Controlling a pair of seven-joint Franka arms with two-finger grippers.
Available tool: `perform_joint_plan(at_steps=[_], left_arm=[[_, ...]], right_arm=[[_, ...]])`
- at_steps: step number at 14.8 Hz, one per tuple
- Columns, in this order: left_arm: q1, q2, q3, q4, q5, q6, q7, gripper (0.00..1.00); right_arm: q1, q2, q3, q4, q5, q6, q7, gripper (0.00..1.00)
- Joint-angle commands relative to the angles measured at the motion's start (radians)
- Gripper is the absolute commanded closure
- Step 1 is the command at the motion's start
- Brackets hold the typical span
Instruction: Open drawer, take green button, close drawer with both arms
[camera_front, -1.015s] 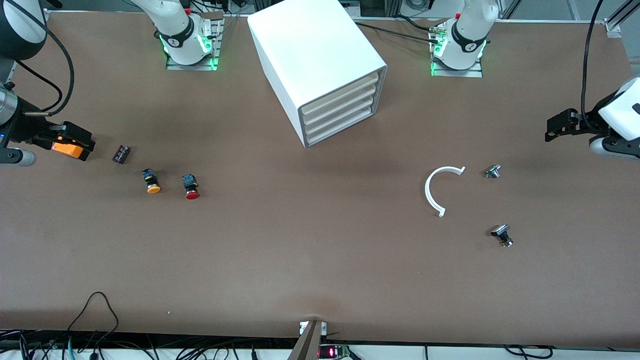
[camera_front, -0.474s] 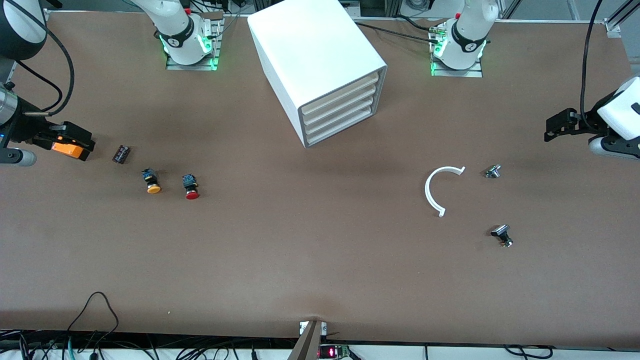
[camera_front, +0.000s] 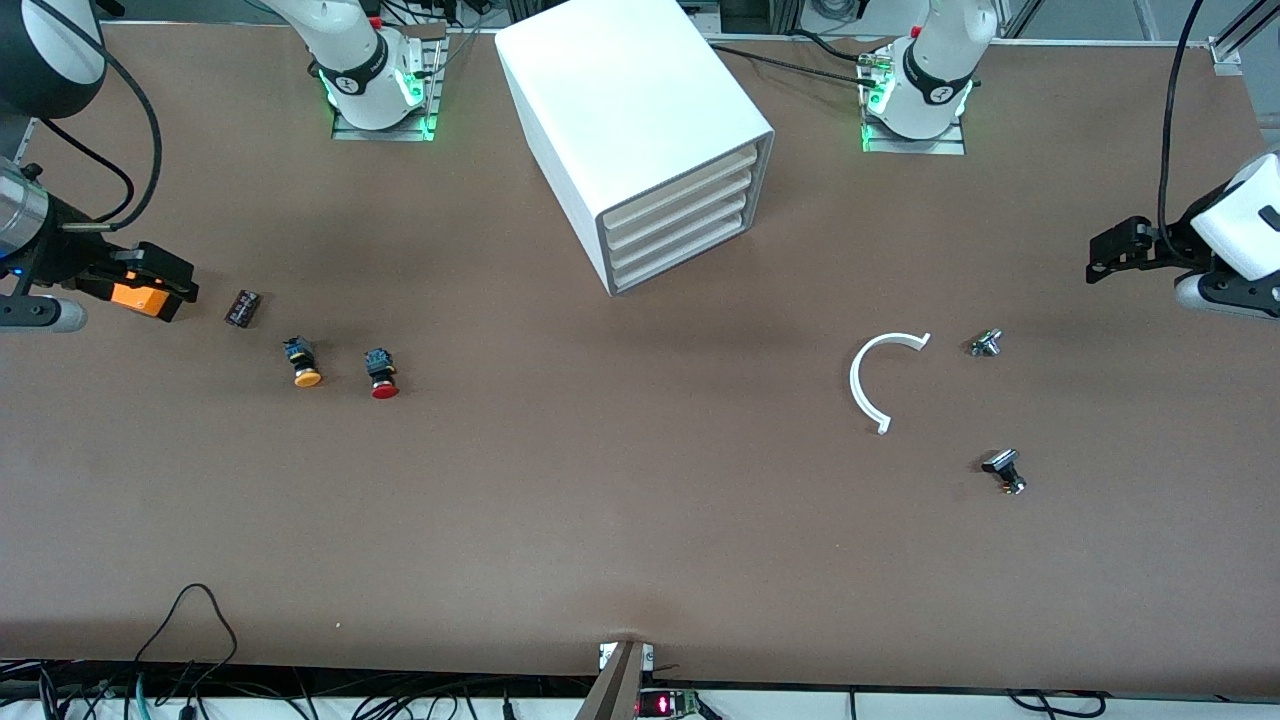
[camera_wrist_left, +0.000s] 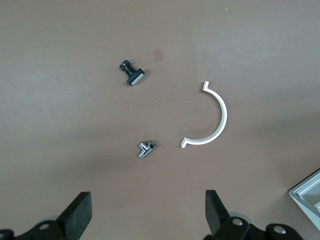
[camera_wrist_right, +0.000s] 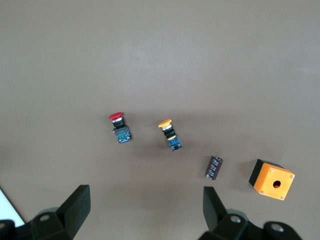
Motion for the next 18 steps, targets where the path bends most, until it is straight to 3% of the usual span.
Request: perform_joint_plan(at_steps=[1,6,9,12,18], left_arm=[[0.008,0.022,0.001,0.036,-0.013,-0.011,0.007,0.00],[-0.016,0.140,0.001,0.056,-0.001,-0.033,0.009,0.00],[-0.002,0.187,0.000,0.048,-0.051,-0.043,0.011,0.00],[-0.016,0.255,0.000,0.010,-0.236,-0.037,0.013,0.00],[-0.044,0.475,0.000,-0.137,-0.779,0.004,0.064,0.00]], right_arm=[[0.014,0.018,-0.002,0.014,0.011,0.004,0.004,0.00],[0.016,0.018,-0.004,0.030,0.003,0.002,-0.006,0.00],[0.016,0.018,-0.004,0.030,0.000,0.004,-0.004,0.00],[0.016,0.034,-0.004,0.028,0.005,-0.007,0.007,0.00],[0.060,0.119,-0.004,0.042,0.007,0.004,-0.001,0.00]])
